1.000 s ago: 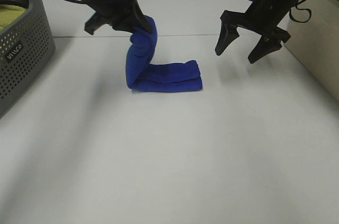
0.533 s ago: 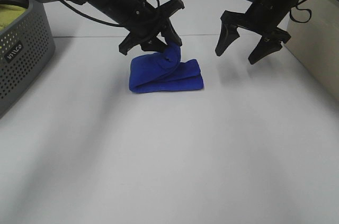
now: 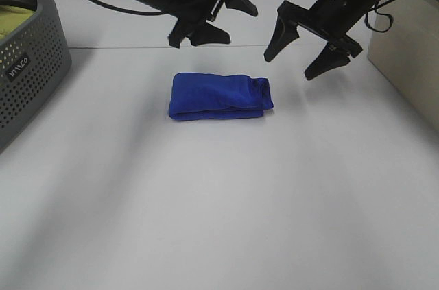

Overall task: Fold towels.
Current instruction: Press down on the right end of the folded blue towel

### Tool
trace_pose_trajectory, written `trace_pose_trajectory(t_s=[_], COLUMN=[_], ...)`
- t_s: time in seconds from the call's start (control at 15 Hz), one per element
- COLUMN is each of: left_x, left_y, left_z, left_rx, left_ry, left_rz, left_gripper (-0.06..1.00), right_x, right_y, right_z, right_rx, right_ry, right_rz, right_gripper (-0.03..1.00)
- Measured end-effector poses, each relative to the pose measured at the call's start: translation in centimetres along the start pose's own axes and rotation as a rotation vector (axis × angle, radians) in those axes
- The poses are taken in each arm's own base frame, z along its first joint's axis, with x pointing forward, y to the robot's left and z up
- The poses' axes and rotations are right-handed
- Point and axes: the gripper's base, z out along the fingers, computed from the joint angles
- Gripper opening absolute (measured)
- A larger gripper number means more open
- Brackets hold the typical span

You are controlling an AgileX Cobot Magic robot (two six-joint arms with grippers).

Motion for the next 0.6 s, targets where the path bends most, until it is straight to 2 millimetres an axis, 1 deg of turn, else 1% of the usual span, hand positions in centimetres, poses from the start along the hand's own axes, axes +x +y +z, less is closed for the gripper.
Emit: trace_pose_trajectory(t_s=[0.07,0.2,0.27,0.33,0.4,0.47,0.6], left_x=[-1.7,-4.0,-5.0,-5.6,-6.1,-6.5,-6.7], left_y=[0.3,1.3,1.6,1.5,1.5,1.3,1.1], left_z=[-1.9,-4.7,-6.2,-7.7,-9.0,-10.3,-11.5], left_rx=[0.001,-0.009,-0.011,-0.006,-0.002,0.003,0.012], left_ry=[-0.048,-0.110,-0.127,-0.131,-0.133,-0.134,-0.119], left_rz=[0.074,0.108,0.108,0.122,0.142,0.159,0.174], left_gripper=[0.65,0.65,0.65,0.65,0.65,0.65,0.65], right_x=[-0.1,-0.2,-0.1,-0.1,-0.2,-0.3,0.0], right_y=[0.7,2.9,3.9,4.5,4.7,4.1,2.2], right_z=[0.0,0.4,1.0,2.0,3.3,4.8,8.1], right_rx=[-0.075,-0.232,-0.304,-0.385,-0.463,-0.515,-0.560], right_ry=[-0.016,-0.044,-0.048,-0.047,-0.049,-0.045,-0.024], right_rz=[-0.010,-0.060,-0.083,-0.085,-0.068,-0.037,0.018], right_gripper=[0.87,0.87,0.87,0.87,0.87,0.87,0.86])
